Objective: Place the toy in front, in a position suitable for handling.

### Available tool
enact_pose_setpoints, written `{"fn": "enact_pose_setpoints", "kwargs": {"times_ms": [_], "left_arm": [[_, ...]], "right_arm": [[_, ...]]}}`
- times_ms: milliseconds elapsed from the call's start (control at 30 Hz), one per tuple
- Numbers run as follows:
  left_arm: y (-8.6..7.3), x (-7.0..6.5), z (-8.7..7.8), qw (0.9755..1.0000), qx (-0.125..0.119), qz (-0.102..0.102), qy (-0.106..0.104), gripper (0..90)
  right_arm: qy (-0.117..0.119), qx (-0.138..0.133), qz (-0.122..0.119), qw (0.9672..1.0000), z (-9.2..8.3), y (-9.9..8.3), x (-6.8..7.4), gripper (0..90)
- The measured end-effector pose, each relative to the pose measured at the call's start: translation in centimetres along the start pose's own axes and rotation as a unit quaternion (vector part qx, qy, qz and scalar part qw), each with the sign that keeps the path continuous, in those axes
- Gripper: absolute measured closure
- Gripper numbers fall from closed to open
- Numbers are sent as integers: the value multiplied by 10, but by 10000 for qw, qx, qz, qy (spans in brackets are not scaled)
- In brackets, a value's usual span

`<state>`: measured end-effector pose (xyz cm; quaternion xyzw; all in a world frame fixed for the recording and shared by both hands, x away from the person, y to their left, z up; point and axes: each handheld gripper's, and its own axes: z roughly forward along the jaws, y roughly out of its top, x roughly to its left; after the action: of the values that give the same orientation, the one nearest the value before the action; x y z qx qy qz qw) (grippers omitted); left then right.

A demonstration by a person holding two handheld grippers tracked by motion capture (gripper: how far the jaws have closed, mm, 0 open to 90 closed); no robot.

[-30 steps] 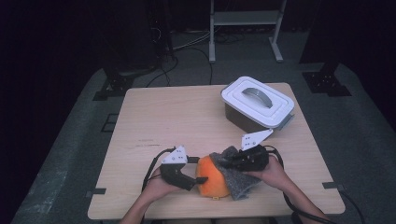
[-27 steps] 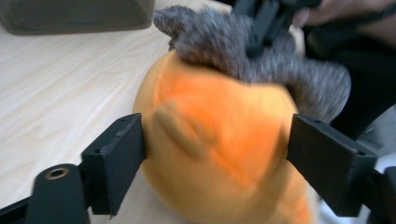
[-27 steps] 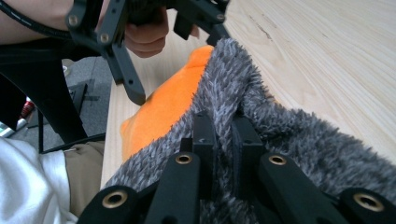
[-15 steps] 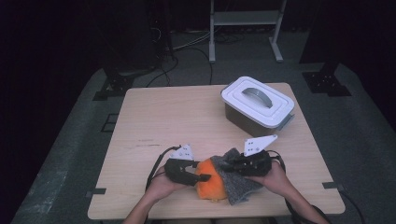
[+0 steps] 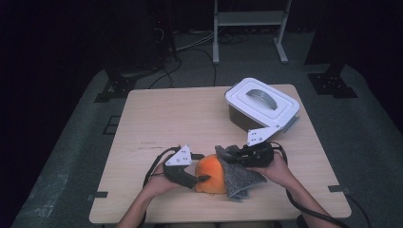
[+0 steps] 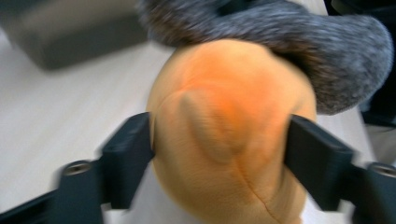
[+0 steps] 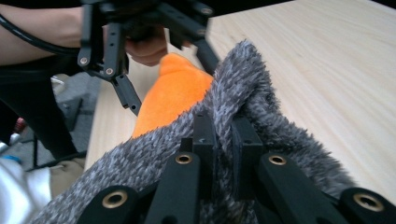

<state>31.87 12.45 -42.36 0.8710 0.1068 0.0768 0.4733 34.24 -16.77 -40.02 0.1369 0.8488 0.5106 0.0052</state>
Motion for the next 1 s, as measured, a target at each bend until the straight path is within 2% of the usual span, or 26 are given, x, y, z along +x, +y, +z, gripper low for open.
{"fn": "enact_pose_setpoints", "kwargs": {"times_ms": [67, 100, 200, 233, 300, 333, 433, 500, 533, 633, 733, 800, 867, 933, 1000], "left_arm": [[-4, 1, -1, 9991, 113, -389, -105, 158], [-4, 1, -1, 9991, 113, -389, -105, 143], [-6, 1, -3, 9963, 81, -733, -437, 153], [-5, 2, -3, 9954, -5, -796, -527, 191], [-4, 1, -3, 9960, 35, -745, -485, 312], [-3, -2, -3, 9981, 78, -482, -363, 393], [-3, -5, -2, 9992, 17, -267, -283, 469], [-2, -7, -2, 9995, -18, -149, -260, 483], [-2, -8, -1, 9996, -29, -103, -242, 483], [-2, -9, -1, 9996, -46, -62, -266, 482], [1, -11, 0, 9996, -11, 99, -247, 483], [3, -13, 1, 9996, 28, 216, -164, 489], [4, -14, 0, 9995, 57, 307, -91, 503], [4, -13, 0, 9993, -9, 364, -81, 517], [5, -12, 0, 9991, -136, 389, -31, 522]], "right_arm": [[29, -12, -26, 10000, 3, -1, 4, 818], [25, 4, -47, 10000, 5, -1, 7, 818], [112, 43, -196, 9997, 9, 1, 17, 818], [123, 62, -237, 9996, 10, 2, 20, 817], [115, 88, -290, 9995, 10, 3, 22, 814], [25, 159, -405, 9990, 10, 5, 26, 781], [-51, 172, -337, 9993, 5, 5, 25, 647], [-298, 185, -327, 9988, 0, 6, 25, 503], [-367, 208, -256, 9988, -2, 6, 24, 477], [-303, 204, -132, 9992, -3, 1, 22, 468], [-166, 232, 34, 9996, 3, -2, 21, 447], [-134, 219, 66, 9996, 9, -3, 22, 471], [-198, 250, -87, 9995, 13, -4, 25, 572], [-179, 223, -209, 9994, 9, -5, 24, 699], [-39, 96, -117, 9999, -1, -6, 20, 769]]}}
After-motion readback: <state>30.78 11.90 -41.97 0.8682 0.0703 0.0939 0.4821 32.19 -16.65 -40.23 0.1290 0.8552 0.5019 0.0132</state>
